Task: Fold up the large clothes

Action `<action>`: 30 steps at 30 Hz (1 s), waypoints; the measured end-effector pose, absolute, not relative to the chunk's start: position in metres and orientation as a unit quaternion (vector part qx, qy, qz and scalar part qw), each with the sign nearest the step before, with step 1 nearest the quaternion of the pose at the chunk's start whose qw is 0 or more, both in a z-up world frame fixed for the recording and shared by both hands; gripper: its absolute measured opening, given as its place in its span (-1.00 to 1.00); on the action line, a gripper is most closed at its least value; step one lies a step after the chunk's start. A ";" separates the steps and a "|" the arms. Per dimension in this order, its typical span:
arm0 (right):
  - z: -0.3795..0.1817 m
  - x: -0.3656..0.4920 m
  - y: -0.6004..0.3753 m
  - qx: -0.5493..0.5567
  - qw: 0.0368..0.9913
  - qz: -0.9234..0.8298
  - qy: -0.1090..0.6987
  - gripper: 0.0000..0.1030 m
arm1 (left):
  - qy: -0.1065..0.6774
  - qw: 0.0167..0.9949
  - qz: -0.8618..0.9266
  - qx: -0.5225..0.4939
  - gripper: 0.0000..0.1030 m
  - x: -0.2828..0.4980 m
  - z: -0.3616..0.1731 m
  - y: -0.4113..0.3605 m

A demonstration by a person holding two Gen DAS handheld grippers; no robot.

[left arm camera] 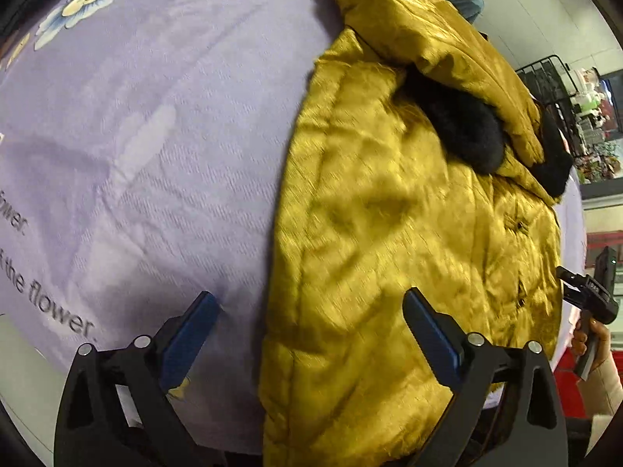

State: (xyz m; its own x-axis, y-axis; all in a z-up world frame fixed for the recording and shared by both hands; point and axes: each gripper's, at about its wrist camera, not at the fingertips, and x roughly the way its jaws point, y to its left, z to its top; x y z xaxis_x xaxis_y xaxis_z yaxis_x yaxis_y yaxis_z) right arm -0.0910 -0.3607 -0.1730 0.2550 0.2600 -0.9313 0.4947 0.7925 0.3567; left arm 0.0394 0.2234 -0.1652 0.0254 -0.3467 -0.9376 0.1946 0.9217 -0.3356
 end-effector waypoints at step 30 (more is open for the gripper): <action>-0.170 -0.160 -0.309 0.347 0.686 0.021 0.639 -0.80 | 0.700 0.630 -0.328 0.072 -0.84 -0.004 -0.148 0.198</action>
State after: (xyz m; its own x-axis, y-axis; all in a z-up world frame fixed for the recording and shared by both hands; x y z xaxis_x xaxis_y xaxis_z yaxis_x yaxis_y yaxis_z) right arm -0.1597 -0.3093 -0.1697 0.1822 0.4736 -0.8617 0.4146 0.7576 0.5041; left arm -0.0038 0.1980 -0.1481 -0.1954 -0.3130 -0.9294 0.5148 0.7739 -0.3688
